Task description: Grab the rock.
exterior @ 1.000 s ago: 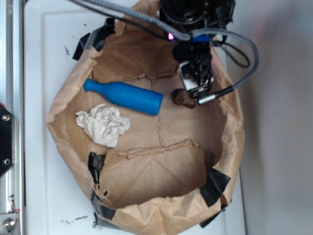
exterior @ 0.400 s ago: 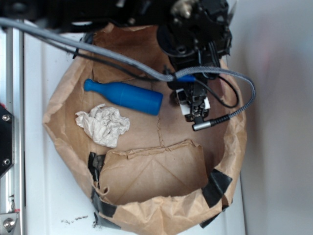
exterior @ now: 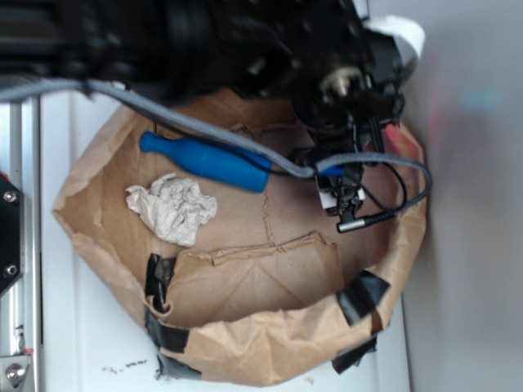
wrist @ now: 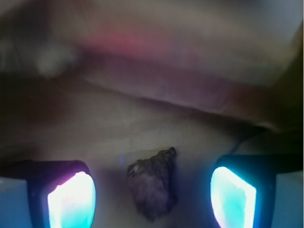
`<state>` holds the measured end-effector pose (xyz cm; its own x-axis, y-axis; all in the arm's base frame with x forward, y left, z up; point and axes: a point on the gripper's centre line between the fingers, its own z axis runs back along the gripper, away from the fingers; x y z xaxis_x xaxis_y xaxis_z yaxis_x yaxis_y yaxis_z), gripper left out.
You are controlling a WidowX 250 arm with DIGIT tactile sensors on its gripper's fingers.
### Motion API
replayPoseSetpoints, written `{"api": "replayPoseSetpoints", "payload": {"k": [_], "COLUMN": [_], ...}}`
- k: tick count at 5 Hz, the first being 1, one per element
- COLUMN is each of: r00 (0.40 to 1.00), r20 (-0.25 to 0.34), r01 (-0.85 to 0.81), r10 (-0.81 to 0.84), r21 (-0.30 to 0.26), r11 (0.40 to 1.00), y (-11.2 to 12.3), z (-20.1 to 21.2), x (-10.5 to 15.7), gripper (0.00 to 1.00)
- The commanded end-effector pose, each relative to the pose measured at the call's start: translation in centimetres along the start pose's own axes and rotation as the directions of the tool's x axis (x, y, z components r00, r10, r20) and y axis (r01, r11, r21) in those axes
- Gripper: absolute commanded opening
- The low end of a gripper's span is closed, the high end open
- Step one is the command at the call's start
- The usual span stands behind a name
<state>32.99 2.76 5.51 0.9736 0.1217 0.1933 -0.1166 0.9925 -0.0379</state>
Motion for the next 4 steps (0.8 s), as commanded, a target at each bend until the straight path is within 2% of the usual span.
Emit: {"api": "replayPoseSetpoints", "payload": {"k": [1, 3, 4], "r00": [0.998, 0.995, 0.990], "r20": [0.069, 0.099, 0.136], "r01": [0.008, -0.019, -0.034], "r10": [-0.012, 0.013, 0.030], "r21": [0.058, 0.064, 0.031], "r11": [0.998, 0.998, 0.999], "y": [-0.1, 0.7, 1.3], "z": [-0.9, -0.5, 1.2], "x": [0.5, 0.8, 0.6], "gripper": [0.00, 0.00, 0.00]}}
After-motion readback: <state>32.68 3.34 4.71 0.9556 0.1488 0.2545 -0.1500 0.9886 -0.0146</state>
